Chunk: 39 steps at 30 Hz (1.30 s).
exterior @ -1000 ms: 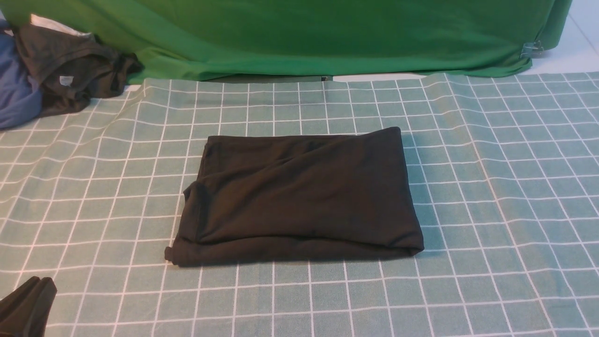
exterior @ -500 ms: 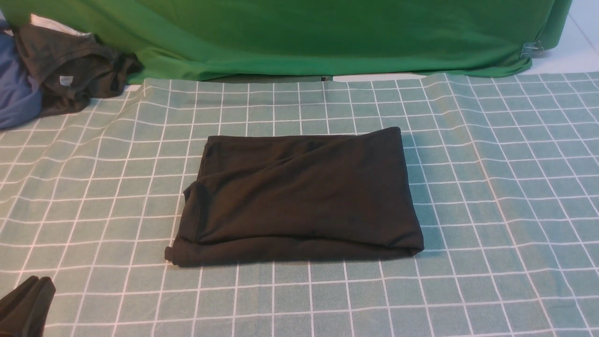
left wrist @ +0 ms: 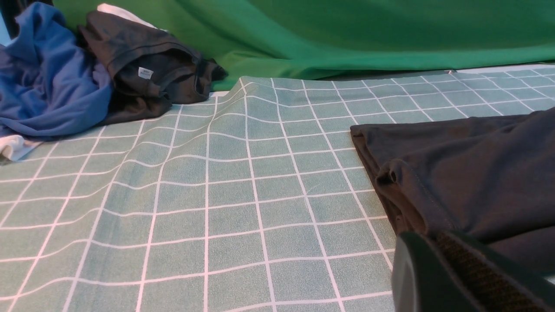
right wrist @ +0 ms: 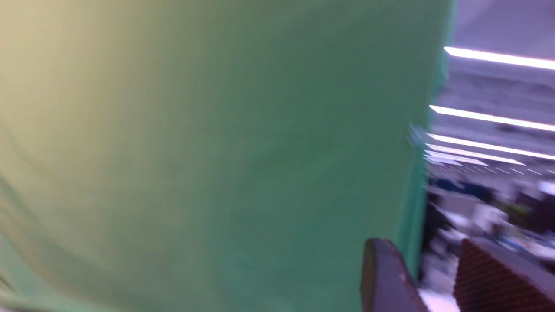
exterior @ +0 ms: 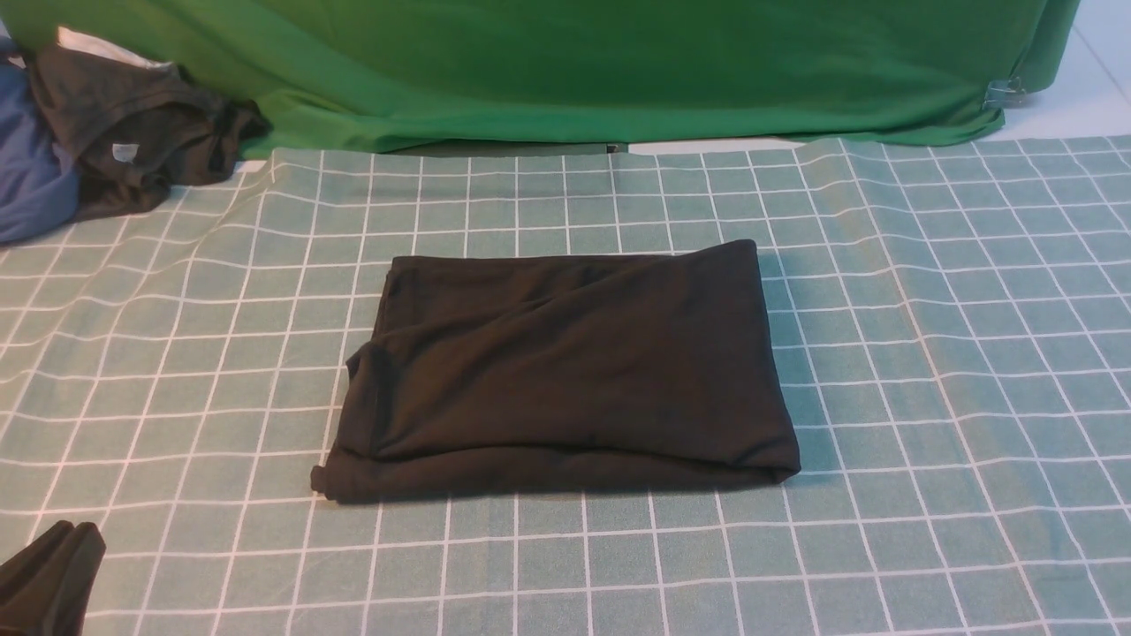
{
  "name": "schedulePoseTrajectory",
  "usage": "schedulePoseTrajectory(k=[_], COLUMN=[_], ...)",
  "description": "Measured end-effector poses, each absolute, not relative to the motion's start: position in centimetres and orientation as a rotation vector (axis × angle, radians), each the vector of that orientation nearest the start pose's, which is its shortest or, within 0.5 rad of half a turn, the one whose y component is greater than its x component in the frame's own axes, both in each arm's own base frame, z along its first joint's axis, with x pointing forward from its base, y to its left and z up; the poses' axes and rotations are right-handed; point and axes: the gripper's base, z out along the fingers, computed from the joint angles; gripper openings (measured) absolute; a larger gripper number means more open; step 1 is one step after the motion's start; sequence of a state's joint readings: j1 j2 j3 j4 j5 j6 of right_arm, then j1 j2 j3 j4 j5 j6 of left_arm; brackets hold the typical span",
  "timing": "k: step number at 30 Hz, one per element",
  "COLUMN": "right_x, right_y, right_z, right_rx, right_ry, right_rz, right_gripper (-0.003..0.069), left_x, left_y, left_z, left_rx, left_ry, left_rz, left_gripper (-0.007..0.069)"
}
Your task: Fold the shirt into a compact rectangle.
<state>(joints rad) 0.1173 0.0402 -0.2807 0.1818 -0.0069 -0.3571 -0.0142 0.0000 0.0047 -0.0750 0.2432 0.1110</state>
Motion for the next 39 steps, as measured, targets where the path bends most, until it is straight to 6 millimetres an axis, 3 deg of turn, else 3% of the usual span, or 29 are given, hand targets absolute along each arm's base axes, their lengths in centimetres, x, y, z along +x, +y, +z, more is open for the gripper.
schedulePoseTrajectory(k=[1,7,10,39], right_x=[3.7,5.9,5.6,5.6], right_y=[0.4,0.2,0.4,0.5], right_z=[30.0,21.1,19.0,18.7], right_rx=[-0.178,-0.138,-0.181,-0.198], right_ry=[1.238,1.550,1.710,1.729], right_rz=[-0.064,-0.102,-0.081,-0.087], right_gripper=[0.0237,0.0237,0.0237,0.0237], left_x=[5.5,5.5,5.5,5.5], left_y=[-0.2,-0.2,-0.2,-0.2], left_z=[19.0,19.0,19.0,19.0], left_rx=[0.059,0.059,0.058,0.076], left_ry=[1.730,1.730,1.728,1.726], left_rz=[0.002,0.002,0.002,0.026], left_gripper=[0.0015,0.0015,0.0015,0.0015])
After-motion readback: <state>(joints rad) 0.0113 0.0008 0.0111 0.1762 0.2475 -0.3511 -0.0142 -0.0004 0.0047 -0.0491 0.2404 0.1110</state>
